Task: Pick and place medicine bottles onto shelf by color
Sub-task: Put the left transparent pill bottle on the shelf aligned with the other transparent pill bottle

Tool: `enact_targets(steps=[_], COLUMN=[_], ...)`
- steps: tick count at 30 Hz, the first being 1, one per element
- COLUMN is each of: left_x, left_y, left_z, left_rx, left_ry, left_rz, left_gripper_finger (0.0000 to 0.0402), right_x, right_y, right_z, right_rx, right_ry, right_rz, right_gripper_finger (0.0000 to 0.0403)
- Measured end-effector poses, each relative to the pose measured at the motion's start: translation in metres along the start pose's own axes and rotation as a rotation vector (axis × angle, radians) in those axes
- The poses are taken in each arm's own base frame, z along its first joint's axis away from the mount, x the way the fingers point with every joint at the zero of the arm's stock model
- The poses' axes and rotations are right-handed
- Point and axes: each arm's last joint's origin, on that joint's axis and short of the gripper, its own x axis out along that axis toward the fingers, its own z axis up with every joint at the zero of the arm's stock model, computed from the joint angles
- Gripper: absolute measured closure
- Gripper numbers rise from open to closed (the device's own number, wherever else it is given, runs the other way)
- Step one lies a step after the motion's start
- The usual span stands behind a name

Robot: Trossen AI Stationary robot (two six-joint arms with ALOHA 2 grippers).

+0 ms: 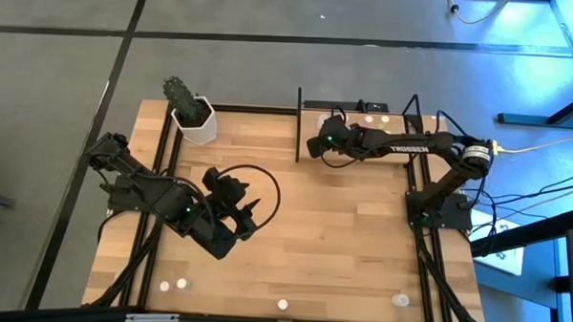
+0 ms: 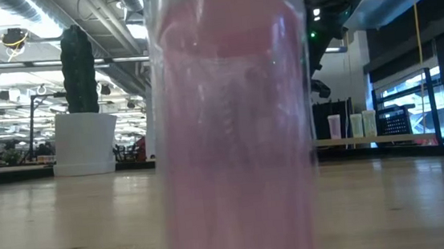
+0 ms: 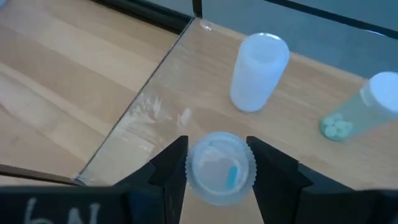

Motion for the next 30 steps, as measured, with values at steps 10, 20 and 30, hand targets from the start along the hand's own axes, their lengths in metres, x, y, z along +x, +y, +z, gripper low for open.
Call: enact_targets(steps=[10,20,30], left_x=[-0.0002,-0.0002,-0.0003], left_y=[-0.0003,-0.0003,-0.0003], left_z=[-0.0004,-0.0005,-0.0005], left_rx=[0.000,0.000,0.000], left_ry=[0.011,0.012,0.012], left_rz=[-0.007,-0.007,-0.008], left_gripper_finger=[0.0182,0.0182,0.0182], right_x=[0.0032,0.0032,0.0032], right_y=[0.0013,0.0017,0.0017], right_z=[-0.0006,0.0002,0.0001], right_rx=[-0.002,-0.023,-0.023], right_ry=[-0.006,-0.016,-0.015], right_rz=[0.000,-0.001,0.000], right_gripper_finger=[0.0247,0.0247,0.0220])
